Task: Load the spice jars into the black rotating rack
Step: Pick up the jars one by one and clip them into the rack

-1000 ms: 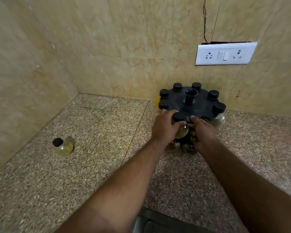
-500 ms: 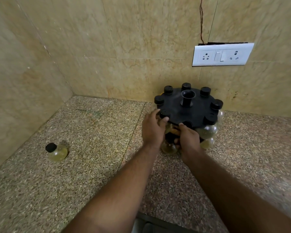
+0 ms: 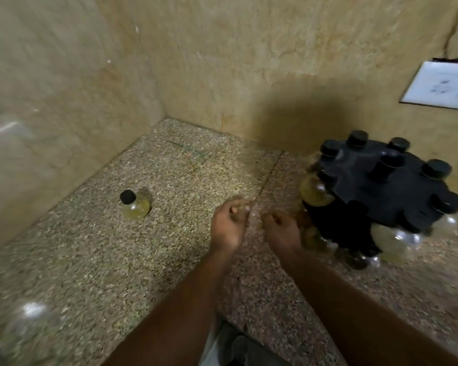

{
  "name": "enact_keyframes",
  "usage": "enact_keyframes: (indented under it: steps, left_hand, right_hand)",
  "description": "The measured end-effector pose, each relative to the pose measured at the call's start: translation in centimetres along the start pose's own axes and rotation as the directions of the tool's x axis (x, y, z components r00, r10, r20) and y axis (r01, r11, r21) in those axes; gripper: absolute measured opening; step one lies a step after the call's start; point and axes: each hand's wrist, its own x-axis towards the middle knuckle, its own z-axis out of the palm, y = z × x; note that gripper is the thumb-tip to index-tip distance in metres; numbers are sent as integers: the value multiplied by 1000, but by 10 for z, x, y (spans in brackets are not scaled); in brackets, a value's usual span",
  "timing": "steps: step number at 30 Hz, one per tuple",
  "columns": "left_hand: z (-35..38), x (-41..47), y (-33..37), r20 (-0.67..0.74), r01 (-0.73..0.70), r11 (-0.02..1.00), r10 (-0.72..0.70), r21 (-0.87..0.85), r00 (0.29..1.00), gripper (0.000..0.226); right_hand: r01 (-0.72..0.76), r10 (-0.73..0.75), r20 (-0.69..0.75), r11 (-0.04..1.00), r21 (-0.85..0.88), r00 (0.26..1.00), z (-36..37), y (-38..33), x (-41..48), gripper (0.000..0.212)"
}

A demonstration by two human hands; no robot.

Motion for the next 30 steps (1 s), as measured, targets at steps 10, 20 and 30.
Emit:
enact_keyframes:
  steps: [10,20,30]
  left_hand:
    - [-91,47,-90,-325,239,970,-237,-35,916,39]
    - [-167,77,-142,-578,412,909,-370,-63,727,48]
    - [-197,119,-155,-561,206,953,-48,222,827,56]
  right_hand:
    - [241,-74,373,873,-425,925,142,-26,37,39]
    - [539,-97,568,476,-694,817,244,-17,59,73]
    - [583,136,642,310,-751,755,270,-19,72,115]
